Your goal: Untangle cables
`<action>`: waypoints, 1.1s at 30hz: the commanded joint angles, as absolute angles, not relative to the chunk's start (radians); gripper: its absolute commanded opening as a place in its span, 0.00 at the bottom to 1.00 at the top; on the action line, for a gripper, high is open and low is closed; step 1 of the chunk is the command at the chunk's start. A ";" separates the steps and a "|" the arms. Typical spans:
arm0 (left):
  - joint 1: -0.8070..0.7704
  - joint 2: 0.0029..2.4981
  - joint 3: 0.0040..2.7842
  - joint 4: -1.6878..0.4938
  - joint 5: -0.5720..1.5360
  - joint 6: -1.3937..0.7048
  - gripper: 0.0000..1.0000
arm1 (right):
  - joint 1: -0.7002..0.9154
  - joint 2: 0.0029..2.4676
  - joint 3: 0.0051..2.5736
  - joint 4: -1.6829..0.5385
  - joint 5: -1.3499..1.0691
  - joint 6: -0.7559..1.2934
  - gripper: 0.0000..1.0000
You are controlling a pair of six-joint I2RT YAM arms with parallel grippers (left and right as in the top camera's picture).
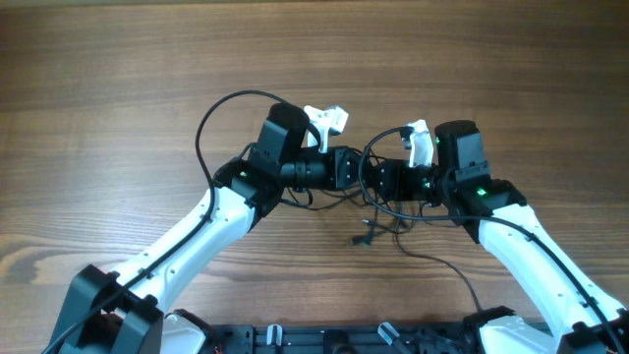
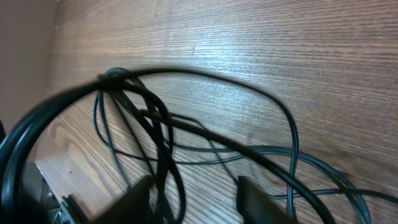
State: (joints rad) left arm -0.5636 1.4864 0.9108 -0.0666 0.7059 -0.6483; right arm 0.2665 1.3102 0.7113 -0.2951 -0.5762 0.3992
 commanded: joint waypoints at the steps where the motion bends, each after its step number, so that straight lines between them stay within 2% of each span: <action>1: -0.566 1.470 0.915 -0.064 0.849 -0.636 0.04 | 0.264 1.319 0.712 -0.295 -0.570 0.397 0.39; 2: -0.566 1.470 0.915 -0.068 0.848 -0.636 0.04 | 0.264 1.319 0.712 -0.296 -0.570 0.397 0.38; 5: -0.566 1.470 0.915 -0.081 0.813 -0.635 0.04 | 0.264 1.319 0.712 -0.296 -0.569 0.396 0.27; 9: -0.566 1.470 0.915 -0.236 0.625 -0.632 0.04 | 0.264 1.319 0.712 -0.314 -0.503 0.406 0.15; 13: -0.566 1.470 0.915 -0.476 0.340 -0.632 0.04 | 0.264 1.319 0.712 -0.417 -0.272 0.545 0.08; 15: -0.565 1.470 0.915 -0.511 0.330 -0.632 0.04 | 0.264 1.319 0.712 -0.485 -0.146 0.635 0.06; 19: -0.565 1.470 0.915 -0.517 0.290 -0.632 0.04 | 0.264 1.319 0.712 -0.491 -0.141 0.635 0.07; 22: -0.565 1.470 0.915 -0.517 0.290 -0.632 0.04 | 0.264 1.319 0.712 -0.484 -0.198 0.624 0.07; 24: -0.566 1.470 0.915 -0.513 0.308 -0.633 0.04 | 0.264 1.319 0.712 -0.453 -0.296 0.544 0.06; 25: -0.566 1.470 0.915 -0.505 0.344 -0.633 0.04 | 0.264 1.319 0.712 -0.444 -0.330 0.535 0.06; 27: -0.566 1.470 0.915 -0.447 0.482 -0.632 0.10 | 0.264 1.319 0.712 -0.405 -0.438 0.522 0.04; 33: -0.566 1.470 0.915 -0.336 0.620 -0.632 0.08 | 0.264 1.319 0.712 -0.367 -0.530 0.523 0.04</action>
